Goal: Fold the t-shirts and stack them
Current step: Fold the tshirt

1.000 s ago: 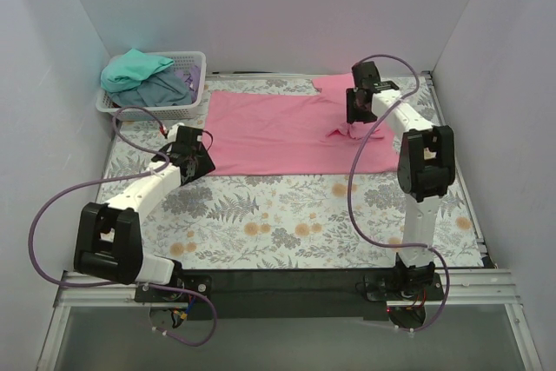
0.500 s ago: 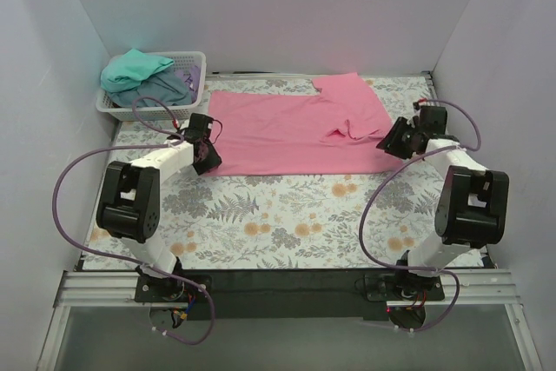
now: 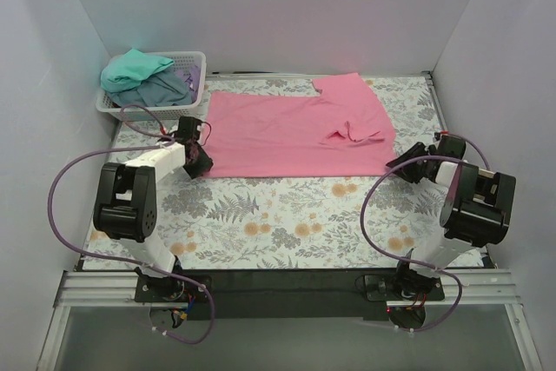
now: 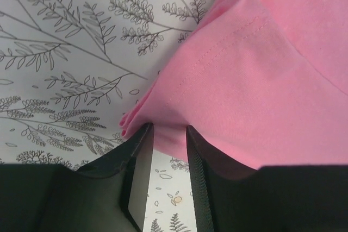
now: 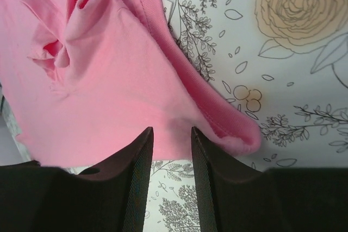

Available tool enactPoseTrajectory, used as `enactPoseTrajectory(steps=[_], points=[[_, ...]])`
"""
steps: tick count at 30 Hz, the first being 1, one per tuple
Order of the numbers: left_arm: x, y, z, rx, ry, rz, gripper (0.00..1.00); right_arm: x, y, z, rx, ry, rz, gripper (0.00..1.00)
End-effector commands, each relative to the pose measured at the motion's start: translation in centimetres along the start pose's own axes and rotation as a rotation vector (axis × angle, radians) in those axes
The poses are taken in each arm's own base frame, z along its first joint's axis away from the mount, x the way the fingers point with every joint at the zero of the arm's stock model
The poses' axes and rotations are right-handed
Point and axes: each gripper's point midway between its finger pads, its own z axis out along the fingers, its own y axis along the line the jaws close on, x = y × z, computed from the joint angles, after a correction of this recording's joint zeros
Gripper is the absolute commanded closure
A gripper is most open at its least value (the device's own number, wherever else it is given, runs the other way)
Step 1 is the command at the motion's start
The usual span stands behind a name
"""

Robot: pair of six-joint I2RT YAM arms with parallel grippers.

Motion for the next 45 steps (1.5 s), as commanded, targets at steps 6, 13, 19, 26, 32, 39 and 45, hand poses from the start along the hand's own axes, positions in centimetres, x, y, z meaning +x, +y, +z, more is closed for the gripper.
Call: enactPoseTrajectory(steps=[6,13,19,26,32,39,45], points=[[1.1,2.0,-3.8,0.004,0.034,-0.011,0.58,-0.9,0.9,-2.5,0.052,-0.083,-0.051,0.58],[-2.2,-2.2,-4.9,0.142,-0.034,-0.020,0.55,-1.7,7.7,-2.1,-0.081,-0.076,-0.214,0.58],[-3.3,-3.7,-2.2,0.134,-0.025,-0.020,0.56,-1.5,6.1,0.3,-0.039,-0.038,-0.203,0.58],[-1.4,-0.9,0.9,-0.031,0.038,0.005,0.63,0.6,1.0,1.8,0.057,0.035,-0.120,0.57],[3.4,3.6,1.2,-0.134,0.151,0.021,0.72,5.3,-4.8,-0.2,0.215,0.147,0.018,0.56],[7.9,8.5,-2.0,-0.182,0.192,0.014,0.72,9.5,-7.6,-4.8,0.342,0.140,0.071,0.54],[7.2,8.8,-6.3,-0.081,0.079,-0.062,0.60,8.7,-5.1,-7.8,0.280,0.017,-0.010,0.53]])
